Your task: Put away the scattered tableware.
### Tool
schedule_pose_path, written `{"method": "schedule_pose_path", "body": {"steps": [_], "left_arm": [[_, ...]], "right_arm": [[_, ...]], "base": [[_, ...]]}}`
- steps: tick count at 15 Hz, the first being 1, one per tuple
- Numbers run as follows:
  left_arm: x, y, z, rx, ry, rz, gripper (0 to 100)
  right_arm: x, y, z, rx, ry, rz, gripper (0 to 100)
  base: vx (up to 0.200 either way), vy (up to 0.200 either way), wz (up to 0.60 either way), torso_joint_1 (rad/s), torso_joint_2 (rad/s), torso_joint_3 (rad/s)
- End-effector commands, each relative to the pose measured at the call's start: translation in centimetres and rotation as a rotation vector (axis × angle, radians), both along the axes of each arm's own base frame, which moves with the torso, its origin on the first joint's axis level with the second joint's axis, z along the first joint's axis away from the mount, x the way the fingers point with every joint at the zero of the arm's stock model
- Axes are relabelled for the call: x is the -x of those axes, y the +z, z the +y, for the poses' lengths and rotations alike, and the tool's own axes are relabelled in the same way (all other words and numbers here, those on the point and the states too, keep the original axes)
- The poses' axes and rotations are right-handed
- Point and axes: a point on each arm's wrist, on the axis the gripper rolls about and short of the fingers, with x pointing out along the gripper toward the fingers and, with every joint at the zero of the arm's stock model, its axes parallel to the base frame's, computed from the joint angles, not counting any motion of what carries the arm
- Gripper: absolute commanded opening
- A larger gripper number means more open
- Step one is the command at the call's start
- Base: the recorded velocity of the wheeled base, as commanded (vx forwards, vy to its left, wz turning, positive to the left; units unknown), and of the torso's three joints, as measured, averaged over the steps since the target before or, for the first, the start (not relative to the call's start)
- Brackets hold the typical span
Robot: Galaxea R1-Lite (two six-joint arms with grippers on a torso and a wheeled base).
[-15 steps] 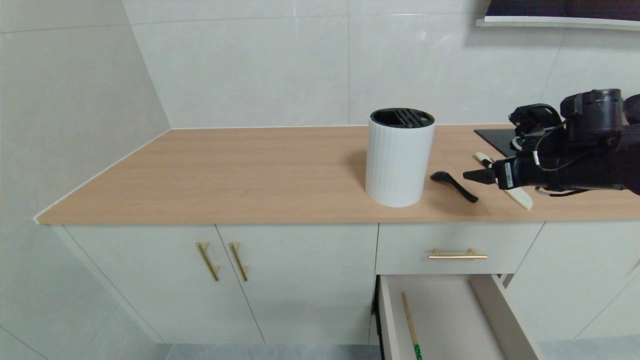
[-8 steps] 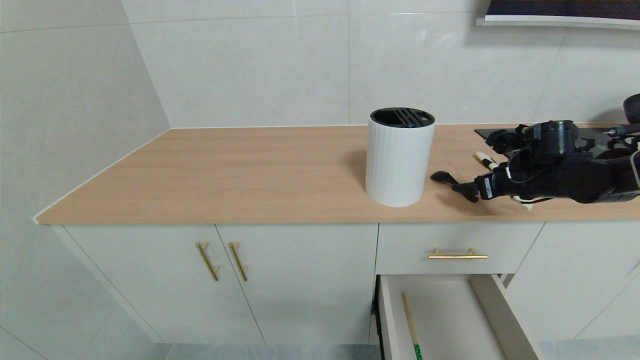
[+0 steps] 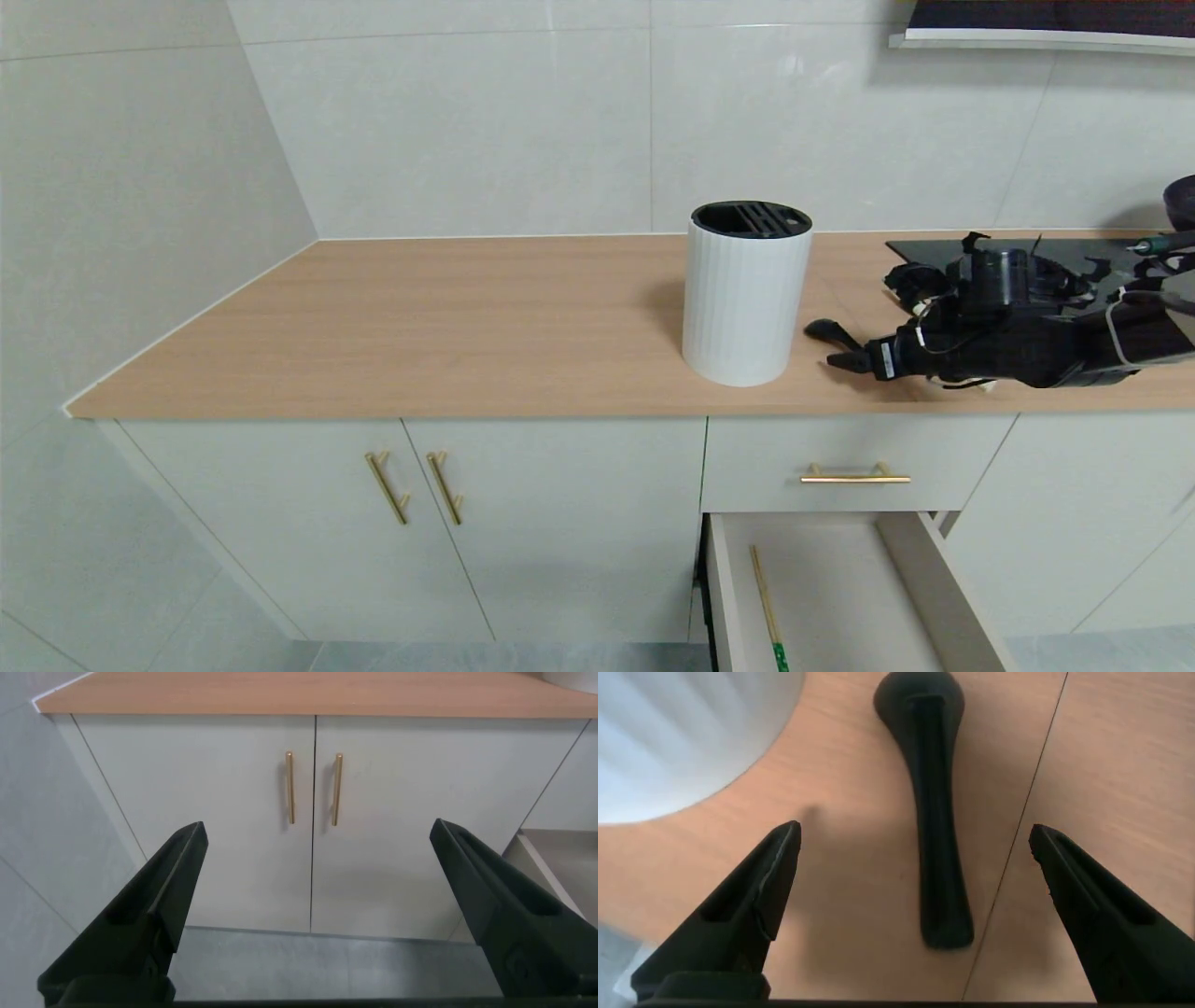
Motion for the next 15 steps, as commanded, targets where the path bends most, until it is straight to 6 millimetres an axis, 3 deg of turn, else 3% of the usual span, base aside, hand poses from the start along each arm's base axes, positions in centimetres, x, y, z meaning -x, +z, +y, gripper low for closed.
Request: {"method": "schedule_pose_path", "body": {"steps": [1,4,5,11,15], "left_arm": [[0.0,0.0,0.0,0.0,0.001,0.0,100],[0.0,0.0,0.0,0.0,0.001,0.0,100],[0.0,0.0,0.0,0.0,0.001,0.0,100],[0.0,0.0,0.0,0.0,0.001,0.0,100],[0.0,0.0,0.0,0.0,0.001,0.0,100]], "right_arm": [[-0.5,-0.9,0.0,0.001,0.001,0.013,100],[-0.6,-0.9,0.0,0.0,0.001,0.001,100],[-0.7,-1.3,0.1,0.0,0.003,0.009,0],[-1.1,-1.6,0.7,0.004,0.002,0.009,0],[0.5,1.6,0.3,-0.061,-0.25,-0.011,0]], "base": [[0.0,0.0,0.0,0.0,0.0,0.0],[0.0,0.0,0.0,0.0,0.0,0.0],[0.0,0.0,0.0,0.0,0.0,0.0],[0.0,0.0,0.0,0.0,0.0,0.0],[0.0,0.0,0.0,0.0,0.0,0.0]]}}
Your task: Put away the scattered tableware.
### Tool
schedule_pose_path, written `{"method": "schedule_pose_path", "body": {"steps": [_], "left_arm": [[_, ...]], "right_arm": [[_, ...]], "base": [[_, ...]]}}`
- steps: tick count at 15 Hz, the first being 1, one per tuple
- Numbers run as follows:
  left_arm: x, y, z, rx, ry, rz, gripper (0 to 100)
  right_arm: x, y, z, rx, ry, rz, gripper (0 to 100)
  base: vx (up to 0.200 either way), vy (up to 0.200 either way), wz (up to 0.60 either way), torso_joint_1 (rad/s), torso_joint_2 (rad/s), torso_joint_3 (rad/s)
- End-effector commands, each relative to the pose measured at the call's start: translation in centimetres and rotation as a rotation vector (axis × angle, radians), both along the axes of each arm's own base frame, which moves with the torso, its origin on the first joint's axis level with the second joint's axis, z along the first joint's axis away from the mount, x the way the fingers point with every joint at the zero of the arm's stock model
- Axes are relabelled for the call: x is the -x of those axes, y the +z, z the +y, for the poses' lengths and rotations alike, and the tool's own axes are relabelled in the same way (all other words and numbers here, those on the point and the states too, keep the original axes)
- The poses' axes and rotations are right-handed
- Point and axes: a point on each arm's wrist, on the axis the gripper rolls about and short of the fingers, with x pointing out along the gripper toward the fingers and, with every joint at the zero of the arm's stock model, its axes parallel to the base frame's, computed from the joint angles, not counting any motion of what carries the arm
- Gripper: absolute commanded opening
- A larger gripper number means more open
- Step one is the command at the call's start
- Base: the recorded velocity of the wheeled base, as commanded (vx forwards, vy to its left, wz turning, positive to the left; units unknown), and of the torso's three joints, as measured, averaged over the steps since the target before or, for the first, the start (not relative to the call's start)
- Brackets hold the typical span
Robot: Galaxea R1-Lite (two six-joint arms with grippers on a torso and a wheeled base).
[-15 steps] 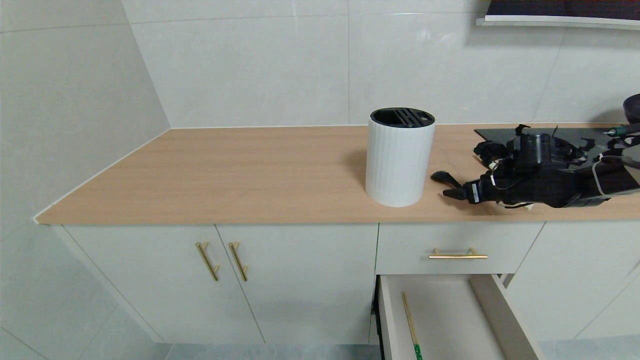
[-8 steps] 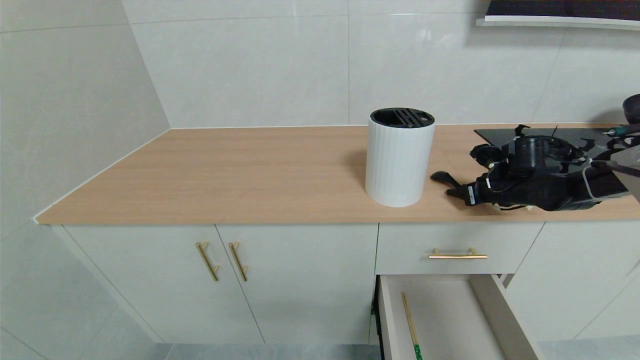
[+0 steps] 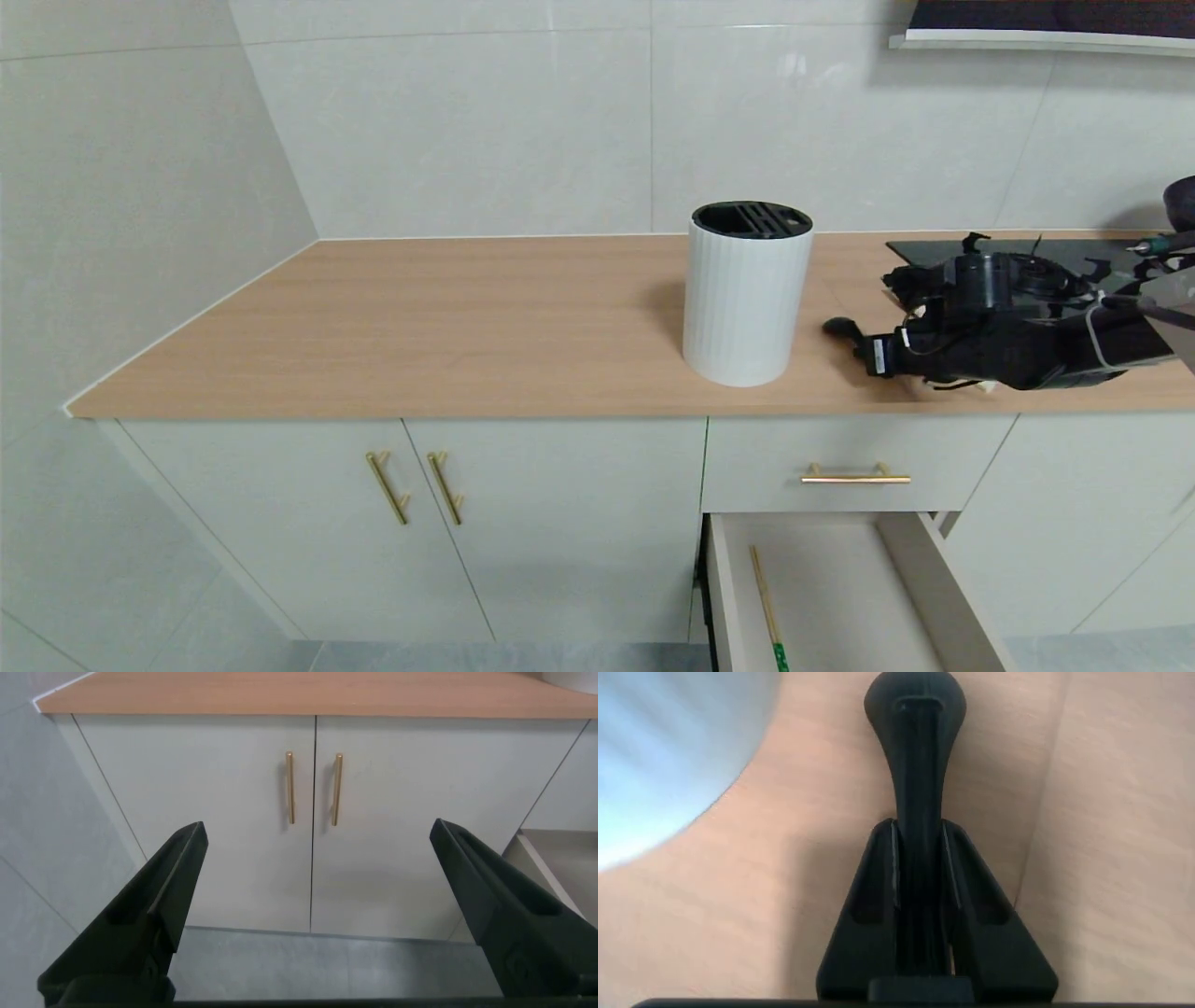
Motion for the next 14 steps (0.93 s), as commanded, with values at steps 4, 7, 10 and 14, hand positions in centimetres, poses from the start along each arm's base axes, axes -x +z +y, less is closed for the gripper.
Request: {"method": "schedule_pose_path", "body": {"steps": [4,7,10,14], "left_arm": [[0.0,0.0,0.0,0.0,0.001,0.0,100],[0.0,0.0,0.0,0.0,0.001,0.0,100],[0.0,0.0,0.0,0.0,0.001,0.0,100],[0.0,0.0,0.0,0.0,0.001,0.0,100]], "right_arm": [[5.8,3.6,-0.2,-0.08,-0.273,-0.003,0],[12.1,3.4,-0.2,-0.076,-0.269,0.064,0],[16.9,2.6,0.0,-0.069,-0.253,0.096,0],[20.5,1.2,1.1,-0.051,-0.184,0.1,0]], "base": [[0.0,0.0,0.0,0.0,0.0,0.0],[0.0,0.0,0.0,0.0,0.0,0.0],[0.0,0.0,0.0,0.0,0.0,0.0],[0.0,0.0,0.0,0.0,0.0,0.0]]}}
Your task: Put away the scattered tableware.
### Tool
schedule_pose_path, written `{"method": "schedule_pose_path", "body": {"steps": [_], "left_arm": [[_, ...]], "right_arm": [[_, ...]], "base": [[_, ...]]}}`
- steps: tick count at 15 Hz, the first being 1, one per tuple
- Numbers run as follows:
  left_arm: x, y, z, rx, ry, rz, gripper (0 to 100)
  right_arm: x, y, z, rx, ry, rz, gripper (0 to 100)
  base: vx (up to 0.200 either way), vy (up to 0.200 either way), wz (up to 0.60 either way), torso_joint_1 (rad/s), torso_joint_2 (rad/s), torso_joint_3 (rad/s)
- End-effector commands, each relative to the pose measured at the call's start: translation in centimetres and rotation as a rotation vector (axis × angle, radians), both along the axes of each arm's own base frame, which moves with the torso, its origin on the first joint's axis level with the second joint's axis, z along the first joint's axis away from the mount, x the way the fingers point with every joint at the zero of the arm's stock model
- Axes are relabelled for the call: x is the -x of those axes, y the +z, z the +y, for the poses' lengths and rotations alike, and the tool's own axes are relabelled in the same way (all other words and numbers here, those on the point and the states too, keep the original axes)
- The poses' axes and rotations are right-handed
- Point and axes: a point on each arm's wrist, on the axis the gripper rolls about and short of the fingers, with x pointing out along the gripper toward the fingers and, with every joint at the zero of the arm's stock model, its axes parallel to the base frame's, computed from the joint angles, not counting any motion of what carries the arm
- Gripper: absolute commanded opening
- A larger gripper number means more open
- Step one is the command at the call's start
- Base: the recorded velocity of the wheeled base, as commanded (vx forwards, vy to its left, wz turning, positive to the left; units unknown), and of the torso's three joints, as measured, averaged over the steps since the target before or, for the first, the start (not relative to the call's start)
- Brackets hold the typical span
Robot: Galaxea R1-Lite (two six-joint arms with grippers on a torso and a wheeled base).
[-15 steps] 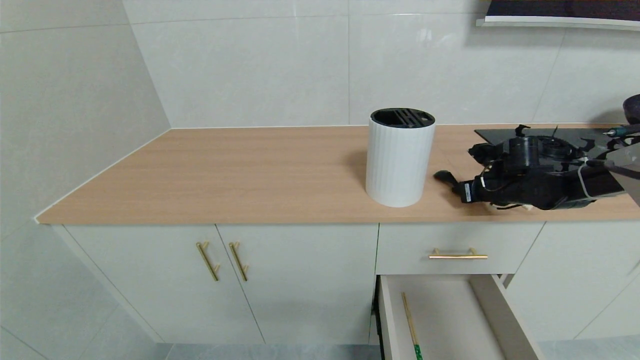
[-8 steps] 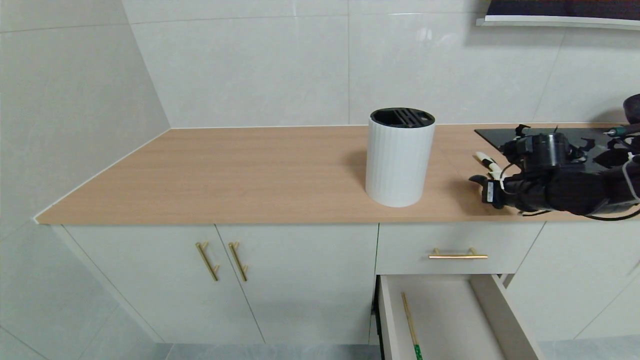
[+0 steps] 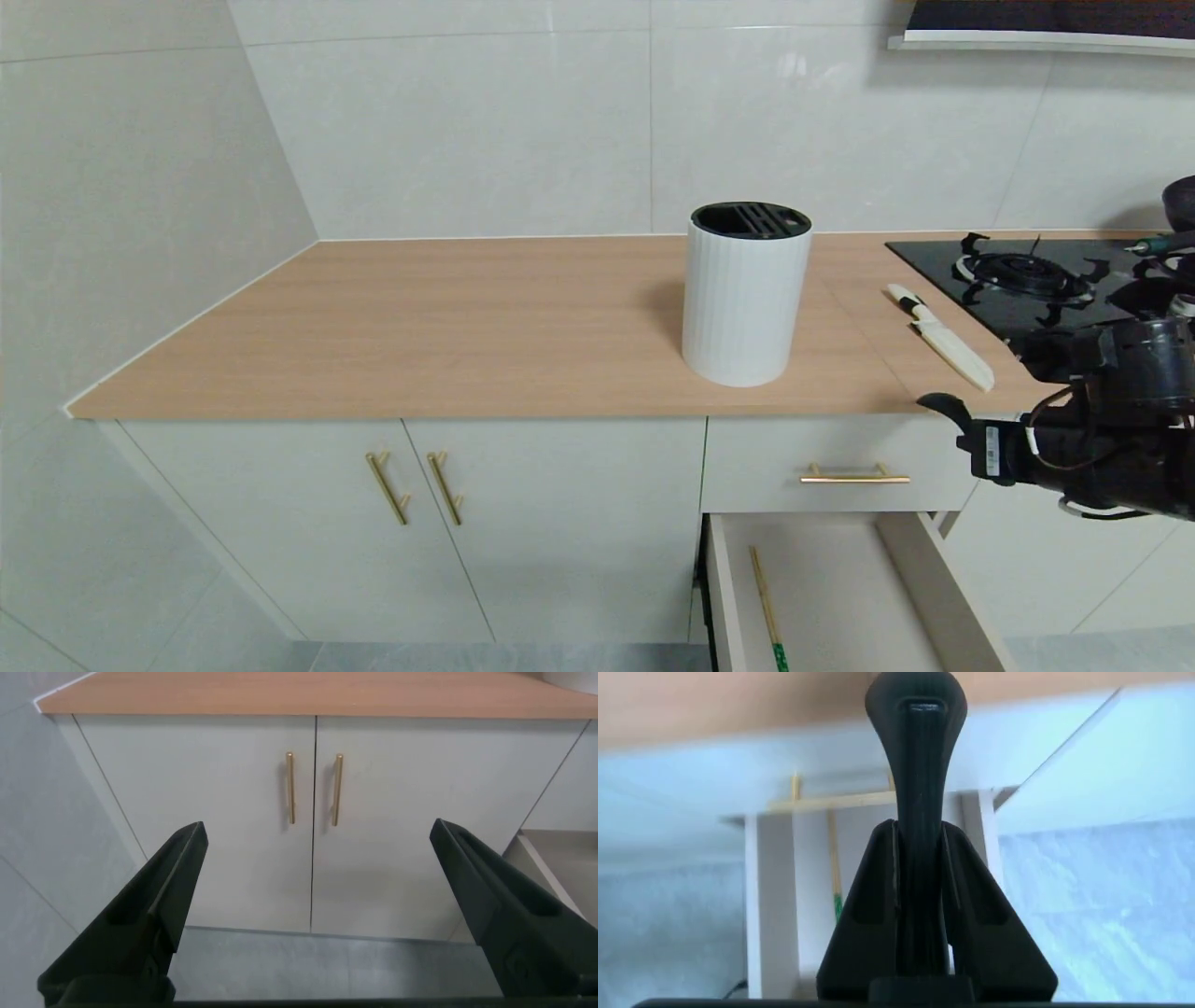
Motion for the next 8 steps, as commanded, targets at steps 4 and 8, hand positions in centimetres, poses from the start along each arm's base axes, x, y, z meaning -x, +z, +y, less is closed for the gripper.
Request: {"method": "schedule_pose_path", "body": {"steps": [4,8], "left_arm": [[0.0,0.0,0.0,0.0,0.001,0.0,100],[0.0,0.0,0.0,0.0,0.001,0.0,100]], "right_arm": [[2.5,-0.9,0.5,0.037,0.104,0.035,0],[3.2,-2.7,1.5,0.081,0.19,0.107,0]], "base": [[0.0,0.0,0.0,-0.041,0.07,0.049],[0.0,0.0,0.0,-0.182,0.44,0.256]]}}
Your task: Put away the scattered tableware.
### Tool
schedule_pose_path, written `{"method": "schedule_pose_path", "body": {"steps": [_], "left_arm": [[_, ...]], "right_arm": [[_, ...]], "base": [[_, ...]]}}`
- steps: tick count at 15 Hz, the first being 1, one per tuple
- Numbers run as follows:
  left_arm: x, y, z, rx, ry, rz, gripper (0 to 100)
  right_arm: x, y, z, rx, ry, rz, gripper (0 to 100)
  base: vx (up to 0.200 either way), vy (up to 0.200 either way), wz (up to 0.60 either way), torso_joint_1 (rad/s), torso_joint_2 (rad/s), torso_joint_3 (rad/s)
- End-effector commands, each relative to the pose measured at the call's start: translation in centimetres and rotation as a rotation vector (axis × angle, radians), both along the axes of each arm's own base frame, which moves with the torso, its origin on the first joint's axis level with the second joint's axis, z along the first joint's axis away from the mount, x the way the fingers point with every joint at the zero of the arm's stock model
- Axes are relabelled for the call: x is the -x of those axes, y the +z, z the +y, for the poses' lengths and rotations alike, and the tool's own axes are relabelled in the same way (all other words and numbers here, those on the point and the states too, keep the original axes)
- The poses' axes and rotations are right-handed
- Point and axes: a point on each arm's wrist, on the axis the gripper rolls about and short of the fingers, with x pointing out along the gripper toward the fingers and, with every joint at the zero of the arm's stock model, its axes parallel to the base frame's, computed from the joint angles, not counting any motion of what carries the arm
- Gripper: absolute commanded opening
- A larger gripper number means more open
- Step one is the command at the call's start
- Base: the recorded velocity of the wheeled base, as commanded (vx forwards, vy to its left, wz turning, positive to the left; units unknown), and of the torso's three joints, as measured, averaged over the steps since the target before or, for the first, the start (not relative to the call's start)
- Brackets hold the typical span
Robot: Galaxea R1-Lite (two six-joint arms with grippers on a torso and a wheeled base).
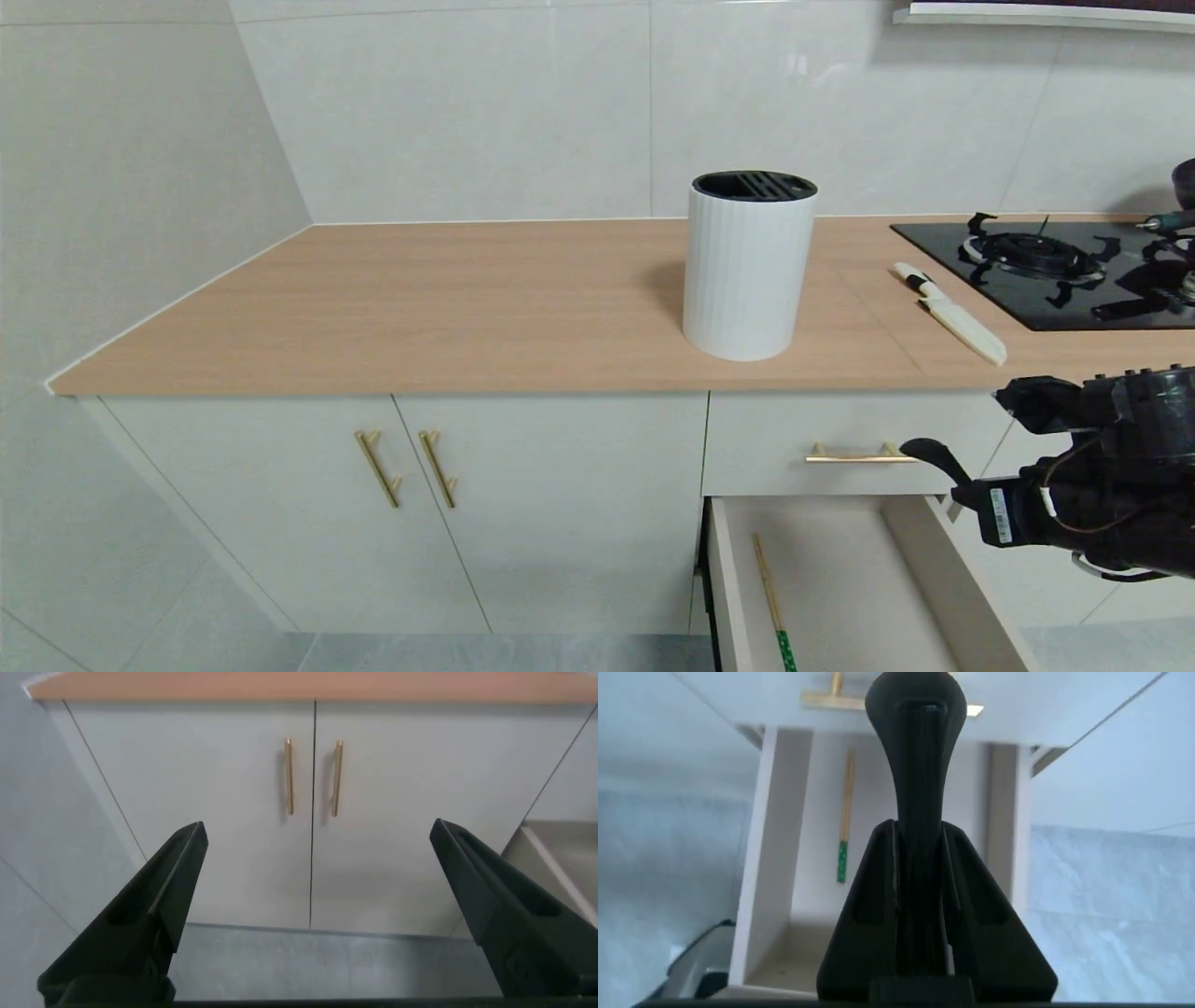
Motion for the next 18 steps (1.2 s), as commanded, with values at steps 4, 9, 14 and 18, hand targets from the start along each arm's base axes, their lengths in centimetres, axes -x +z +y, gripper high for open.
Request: {"method": "schedule_pose_path", "body": {"steps": [4,9,14,18], "left_arm": [[0.0,0.0,0.0,0.0,0.001,0.0,100],[0.0,0.0,0.0,0.0,0.001,0.0,100],[0.0,0.0,0.0,0.0,0.001,0.0,100],[0.0,0.0,0.0,0.0,0.001,0.0,100]], "right_arm": [[-0.5,-2.8,0.6,0.04,0.036,0.112,0],[-1.8,-4.9,0.9,0.049,0.031,0.135,0],[-2.6,-5.3,0.9,0.038,0.017,0.102,0],[-3.3,-6.0,1.0,0.02,-0.003,0.096,0]], "base": [[0.0,0.0,0.0,-0.191,0.48,0.283],[0.0,0.0,0.0,-0.163,0.47,0.3],[0.0,0.0,0.0,-0.137,0.46,0.321],[0.0,0.0,0.0,-0.057,0.29,0.22]]}}
